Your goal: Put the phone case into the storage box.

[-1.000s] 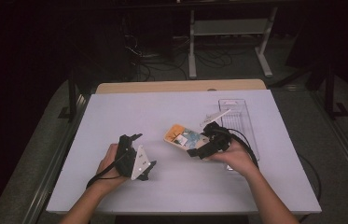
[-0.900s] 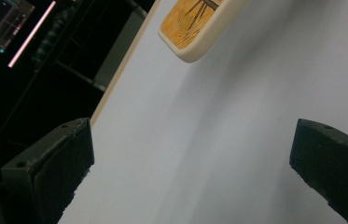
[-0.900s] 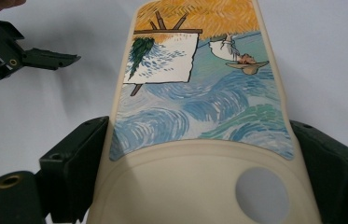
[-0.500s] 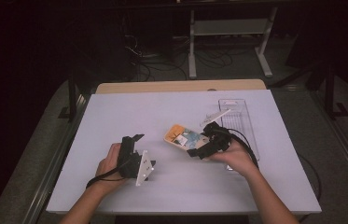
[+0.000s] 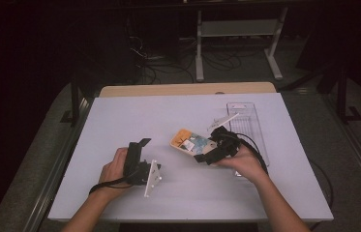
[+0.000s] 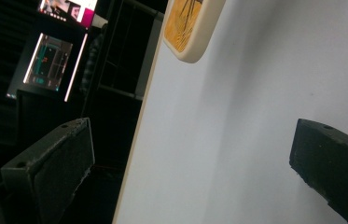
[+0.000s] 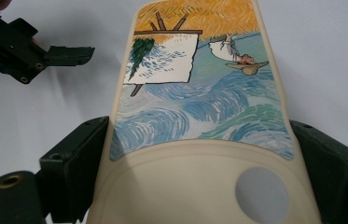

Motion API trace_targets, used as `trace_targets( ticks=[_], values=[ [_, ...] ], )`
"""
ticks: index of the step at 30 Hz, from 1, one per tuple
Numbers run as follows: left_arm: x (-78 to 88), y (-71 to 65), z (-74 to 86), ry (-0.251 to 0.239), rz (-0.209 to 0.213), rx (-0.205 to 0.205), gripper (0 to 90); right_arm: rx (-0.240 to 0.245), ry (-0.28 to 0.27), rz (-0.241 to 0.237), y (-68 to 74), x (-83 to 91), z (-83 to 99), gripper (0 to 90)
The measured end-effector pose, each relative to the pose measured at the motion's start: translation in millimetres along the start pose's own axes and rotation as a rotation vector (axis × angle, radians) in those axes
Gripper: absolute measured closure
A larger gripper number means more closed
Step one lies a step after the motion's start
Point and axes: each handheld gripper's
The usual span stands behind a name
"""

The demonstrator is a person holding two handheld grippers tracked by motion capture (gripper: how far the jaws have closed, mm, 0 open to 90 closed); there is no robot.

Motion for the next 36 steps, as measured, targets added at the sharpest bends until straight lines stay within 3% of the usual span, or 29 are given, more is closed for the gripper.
trace_targets(
  ticks=[3,17,29,36],
  values=[
    [0.1,-1.7,-2.0,-0.001,-0.014,-0.043,0.0,0.001,0.000,0.001,-0.1,-0.1,-0.1,10.8],
    [0.4,-3.2,-8.8,0.010,-0.066,-0.125,0.0,0.017,-0.020,0.026,4.2,1.1,-1.6,10.7],
    [0.0,-6.2,-19.0,-0.001,-0.107,-0.161,0.0,0.045,-0.010,-0.022,20.2,-6.7,-6.8,10.7],
    [0.5,-7.4,-26.3,0.000,-0.153,-0.197,5.1,0.052,0.009,-0.039,29.9,-14.2,-8.8,10.7]
  ],
)
Point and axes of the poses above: each handheld gripper's, and its own axes: x roughly backward along the jaws, z roughly out of its underside, y roughly to its left, and after that the axes turned 14 degrees about -x, right-handed
